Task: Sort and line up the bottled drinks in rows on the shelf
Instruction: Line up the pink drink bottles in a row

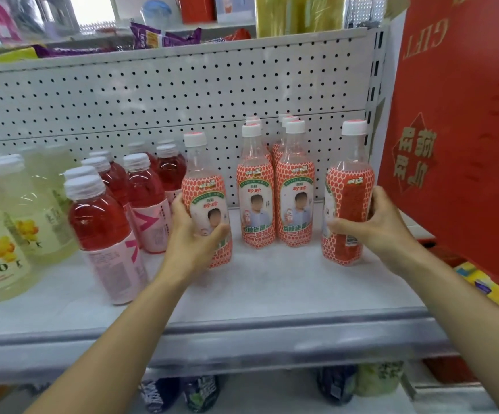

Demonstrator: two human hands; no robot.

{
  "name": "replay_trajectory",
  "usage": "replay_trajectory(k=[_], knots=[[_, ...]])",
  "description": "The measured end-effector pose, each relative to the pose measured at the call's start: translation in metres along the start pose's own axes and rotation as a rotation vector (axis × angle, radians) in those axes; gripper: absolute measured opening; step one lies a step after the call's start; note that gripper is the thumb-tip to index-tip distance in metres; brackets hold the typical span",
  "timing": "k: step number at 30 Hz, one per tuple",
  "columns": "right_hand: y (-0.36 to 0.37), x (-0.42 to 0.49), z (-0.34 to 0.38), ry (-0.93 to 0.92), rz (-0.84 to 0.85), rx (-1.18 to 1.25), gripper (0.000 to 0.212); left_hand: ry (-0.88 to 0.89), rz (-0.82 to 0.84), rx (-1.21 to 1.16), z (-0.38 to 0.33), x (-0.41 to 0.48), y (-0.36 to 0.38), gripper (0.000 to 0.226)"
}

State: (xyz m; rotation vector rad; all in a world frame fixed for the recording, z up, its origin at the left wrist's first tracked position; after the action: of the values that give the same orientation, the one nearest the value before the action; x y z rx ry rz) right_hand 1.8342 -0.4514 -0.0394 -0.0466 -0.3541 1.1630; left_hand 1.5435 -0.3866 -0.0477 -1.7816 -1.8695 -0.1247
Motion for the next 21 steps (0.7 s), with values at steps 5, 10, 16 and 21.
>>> replay_trajectory(k=[5,10,16,21], knots=[[0.006,-0.014,0.005,-0.008,0.146,0.079,0.064,0.020,0.137,-0.092,-0.017,-0.023,0.009,0.075],[0.015,-0.018,0.005,0.056,0.292,0.165,0.085,0.043,0.219,-0.132,-0.027,-0.031,0.026,0.074],[0.028,-0.033,-0.003,0.058,0.220,-0.021,0.092,0.018,0.278,-0.151,-0.020,-0.038,0.034,0.080],[0.038,-0.041,-0.002,-0.019,0.034,-0.273,0.086,-0.013,0.278,-0.024,-0.003,-0.038,0.038,0.087]])
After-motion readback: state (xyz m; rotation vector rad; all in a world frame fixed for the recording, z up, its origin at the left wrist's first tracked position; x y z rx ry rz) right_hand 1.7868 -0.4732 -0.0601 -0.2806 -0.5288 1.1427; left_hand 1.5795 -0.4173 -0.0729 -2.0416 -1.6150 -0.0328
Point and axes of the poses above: each hand's wrist, its own x-axis towards the middle knuckle, its own y-axis out of the palm, z = x × y, the point moved 2 cm from there along x, towards the middle knuckle, and after that the axes turned 2 degrees about y, right-handed, at the moved point
